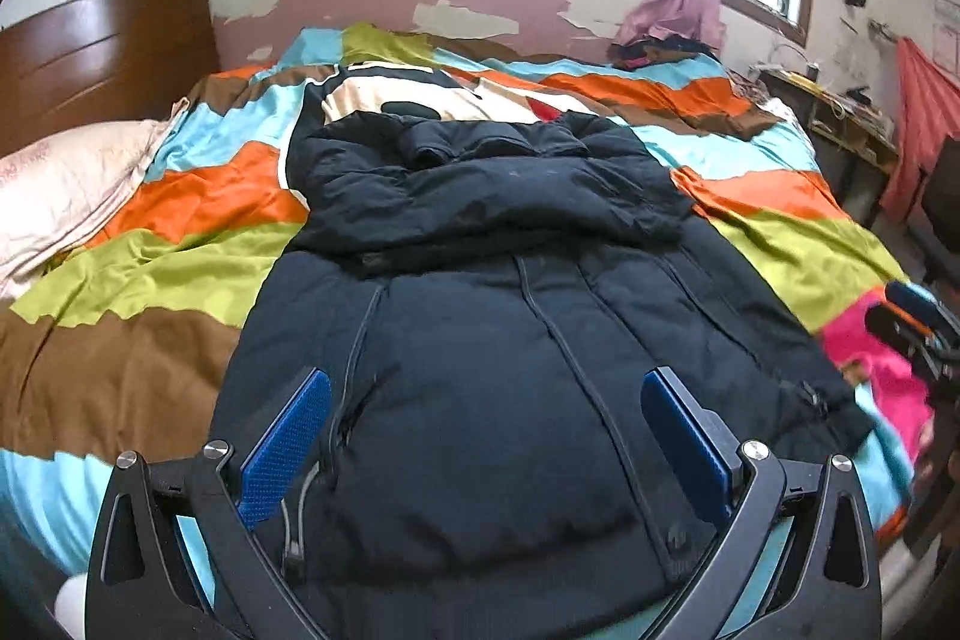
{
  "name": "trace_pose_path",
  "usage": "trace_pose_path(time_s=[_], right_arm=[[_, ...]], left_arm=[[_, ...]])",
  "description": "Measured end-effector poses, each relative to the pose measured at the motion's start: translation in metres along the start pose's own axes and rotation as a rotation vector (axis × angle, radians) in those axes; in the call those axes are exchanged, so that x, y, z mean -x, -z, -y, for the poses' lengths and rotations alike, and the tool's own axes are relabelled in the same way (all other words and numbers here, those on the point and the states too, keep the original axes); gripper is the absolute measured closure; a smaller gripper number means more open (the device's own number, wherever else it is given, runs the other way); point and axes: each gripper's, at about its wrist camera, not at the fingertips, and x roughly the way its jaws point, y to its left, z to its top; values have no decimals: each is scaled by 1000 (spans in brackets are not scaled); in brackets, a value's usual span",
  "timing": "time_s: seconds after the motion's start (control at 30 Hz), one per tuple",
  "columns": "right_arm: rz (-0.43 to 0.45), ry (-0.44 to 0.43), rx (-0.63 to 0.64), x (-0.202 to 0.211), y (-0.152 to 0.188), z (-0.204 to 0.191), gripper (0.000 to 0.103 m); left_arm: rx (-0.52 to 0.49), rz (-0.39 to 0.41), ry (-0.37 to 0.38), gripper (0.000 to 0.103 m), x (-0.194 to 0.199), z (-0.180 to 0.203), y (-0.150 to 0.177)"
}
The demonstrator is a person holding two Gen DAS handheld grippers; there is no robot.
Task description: Fold large clothes
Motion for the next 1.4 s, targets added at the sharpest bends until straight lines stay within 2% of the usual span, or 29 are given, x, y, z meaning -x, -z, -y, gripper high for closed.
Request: trace_pose_path(time_s=[0.2,0.4,0.57,0.7,0.8,0.97,1.07,1.2,1.4], right_arm=[[0,-22,25,24,23,-9,0],[-100,-75,181,27,54,-35,0],[-165,-43,296,20,78,-53,0],[-219,-56,268,10,89,-51,0],[-259,-50,247,2,97,-47,0],[-300,6,268,-10,106,-45,0],[-330,39,277,-19,111,-43,0],[-337,49,279,-23,114,-40,0],[-252,147,351,-24,113,-46,0]], left_arm=[[-70,-33,22,1,14,5,37],[-170,-109,6,1,16,-1,74],[-173,-170,-21,1,12,-11,96],[-158,-206,-40,1,9,-14,105],[-186,-223,-59,1,4,-10,110],[-241,-260,-114,1,-10,-5,118],[-263,-247,-149,1,-14,-3,126],[-347,-179,-234,1,-9,9,135],[-407,-104,-336,1,-7,16,145]])
